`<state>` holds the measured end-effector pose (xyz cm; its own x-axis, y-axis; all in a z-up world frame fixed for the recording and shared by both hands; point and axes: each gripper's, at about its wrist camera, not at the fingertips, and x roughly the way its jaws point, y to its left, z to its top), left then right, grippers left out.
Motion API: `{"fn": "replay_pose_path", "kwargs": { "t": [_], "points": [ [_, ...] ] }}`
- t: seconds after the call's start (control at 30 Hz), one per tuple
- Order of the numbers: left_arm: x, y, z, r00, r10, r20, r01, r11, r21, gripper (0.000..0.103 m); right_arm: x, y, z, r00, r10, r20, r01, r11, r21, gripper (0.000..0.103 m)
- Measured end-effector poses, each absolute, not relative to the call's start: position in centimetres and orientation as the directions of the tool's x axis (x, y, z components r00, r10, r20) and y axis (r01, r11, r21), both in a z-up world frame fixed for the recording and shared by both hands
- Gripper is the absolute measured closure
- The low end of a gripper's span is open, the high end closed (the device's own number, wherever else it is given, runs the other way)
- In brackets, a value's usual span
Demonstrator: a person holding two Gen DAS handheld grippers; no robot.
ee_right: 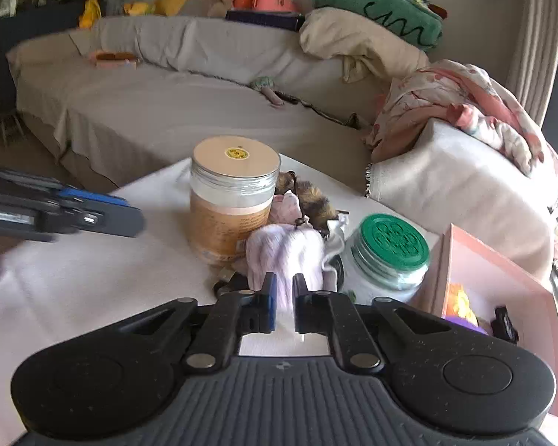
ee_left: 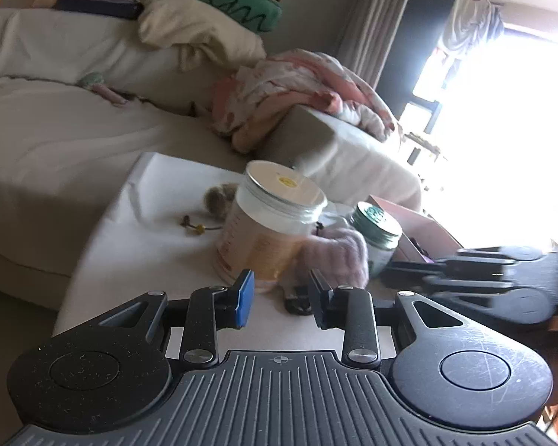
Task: Organize soft objects
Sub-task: 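Grasp the lavender knit hat with the left tool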
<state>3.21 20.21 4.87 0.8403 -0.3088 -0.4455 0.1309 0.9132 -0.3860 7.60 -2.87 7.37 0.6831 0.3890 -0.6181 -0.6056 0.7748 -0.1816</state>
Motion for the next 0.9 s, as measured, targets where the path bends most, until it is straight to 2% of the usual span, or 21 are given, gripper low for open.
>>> {"fn": "replay_pose_path", "kwargs": {
  "t": [0.13,0.27,0.3,0.33,0.4,0.53,0.63,0.9],
  "points": [
    [3.4,18.9,4.8,0.827,-0.329,-0.455,0.161,0.915,-0.369,0.068,5.8,-6.0,8.2,0.685,0.404,-0.606,-0.591,0.795,-0.139,0.095],
    [4.5,17.3,5.2,0.821,-0.341,-0.457,0.139,0.897,-0.420,0.068,5.0,-8.1,7.4,0.685,0.370,-0.628,-0.568,0.811,-0.142,0.093],
    [4.9,16.7,5.6,0.828,-0.330,-0.452,0.129,0.898,-0.420,0.068,4.8,-8.4,7.0,0.687,0.360,-0.632,-0.559,0.817,-0.141,0.088],
    [5.2,15.8,6.0,0.836,-0.316,-0.449,0.124,0.905,-0.406,0.068,4.8,-8.7,6.5,0.684,0.349,-0.640,-0.549,0.825,-0.137,0.075],
    [6.1,13.7,6.8,0.850,-0.291,-0.438,0.148,0.932,-0.332,0.068,4.7,-9.3,5.6,0.674,0.343,-0.654,-0.531,0.841,-0.106,0.061],
    [8.1,9.6,7.6,0.875,-0.225,-0.429,0.189,0.974,-0.124,0.067,4.2,-10.5,4.0,0.644,0.367,-0.671,-0.519,0.854,-0.030,0.060],
    [10.0,7.3,6.6,0.875,-0.152,-0.460,0.177,0.984,0.013,0.067,3.7,-11.4,3.2,0.639,0.366,-0.676,-0.510,0.860,-0.015,0.060],
    [11.6,5.3,3.4,0.787,-0.149,-0.598,0.245,0.966,0.082,0.064,2.8,-14.0,2.1,0.633,0.371,-0.680,-0.485,0.874,0.026,0.057]
  ]
}}
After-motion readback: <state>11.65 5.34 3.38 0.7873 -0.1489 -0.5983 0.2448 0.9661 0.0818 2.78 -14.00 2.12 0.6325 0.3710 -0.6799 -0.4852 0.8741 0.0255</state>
